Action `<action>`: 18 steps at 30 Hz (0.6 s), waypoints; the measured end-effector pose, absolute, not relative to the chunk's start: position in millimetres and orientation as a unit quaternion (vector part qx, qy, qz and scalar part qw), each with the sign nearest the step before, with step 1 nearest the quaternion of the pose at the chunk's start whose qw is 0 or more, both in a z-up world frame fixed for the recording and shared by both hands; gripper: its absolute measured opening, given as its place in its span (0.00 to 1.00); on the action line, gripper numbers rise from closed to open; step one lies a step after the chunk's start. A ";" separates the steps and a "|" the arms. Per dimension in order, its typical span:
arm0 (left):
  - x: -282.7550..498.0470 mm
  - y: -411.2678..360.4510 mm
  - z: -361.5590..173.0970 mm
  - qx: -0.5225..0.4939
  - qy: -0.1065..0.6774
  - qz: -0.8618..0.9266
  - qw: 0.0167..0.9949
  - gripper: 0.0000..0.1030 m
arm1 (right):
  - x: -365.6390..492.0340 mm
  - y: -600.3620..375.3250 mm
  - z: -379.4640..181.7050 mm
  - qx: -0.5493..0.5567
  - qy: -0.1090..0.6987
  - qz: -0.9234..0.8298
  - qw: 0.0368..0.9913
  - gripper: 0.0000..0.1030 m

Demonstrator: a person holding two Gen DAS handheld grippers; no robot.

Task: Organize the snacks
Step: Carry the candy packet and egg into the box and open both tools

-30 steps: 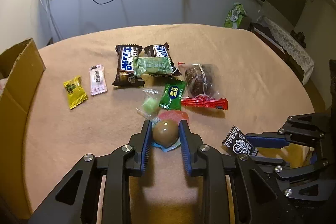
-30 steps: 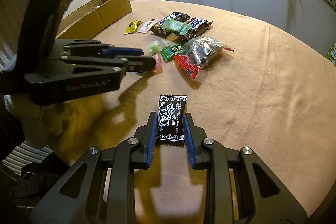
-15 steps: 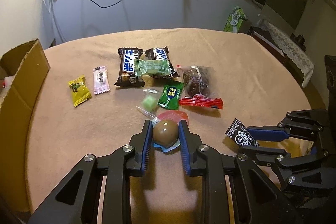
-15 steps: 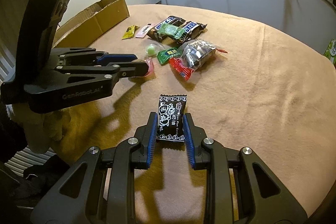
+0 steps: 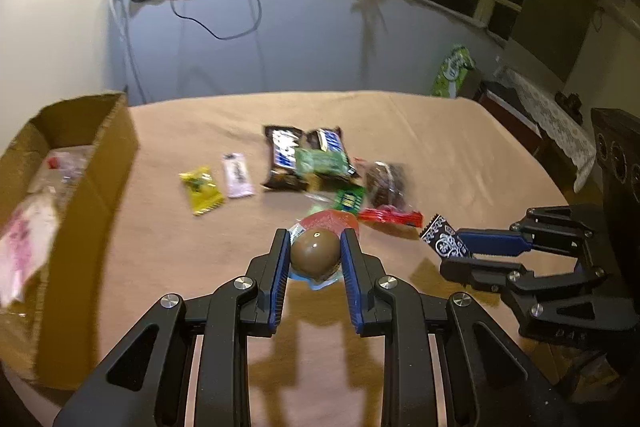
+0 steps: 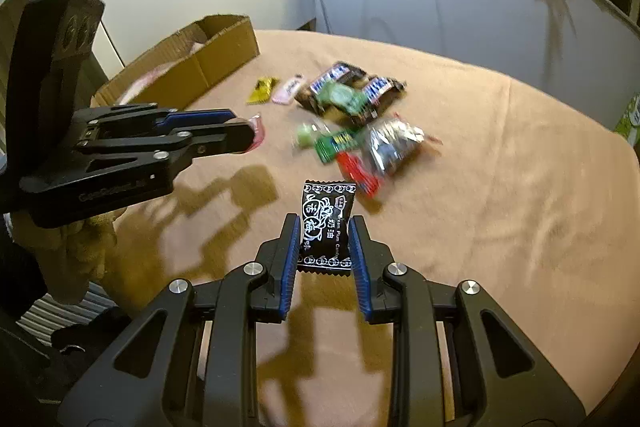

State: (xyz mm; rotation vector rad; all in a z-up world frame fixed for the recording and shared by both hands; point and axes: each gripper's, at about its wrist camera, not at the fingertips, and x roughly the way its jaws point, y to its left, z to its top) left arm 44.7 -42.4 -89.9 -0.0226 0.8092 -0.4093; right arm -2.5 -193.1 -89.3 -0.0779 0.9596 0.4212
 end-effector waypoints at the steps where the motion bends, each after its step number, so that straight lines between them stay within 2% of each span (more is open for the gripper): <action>1: 44.3 -38.4 -87.5 -0.011 0.388 -0.194 0.901 0.23 | -1.0 -190.6 -87.3 -0.039 0.456 0.203 0.866 0.25; 18: 35.2 51.2 -67.2 -0.023 0.360 -0.091 0.928 0.23 | 50.8 -98.9 -54.2 -0.083 0.418 0.274 0.862 0.25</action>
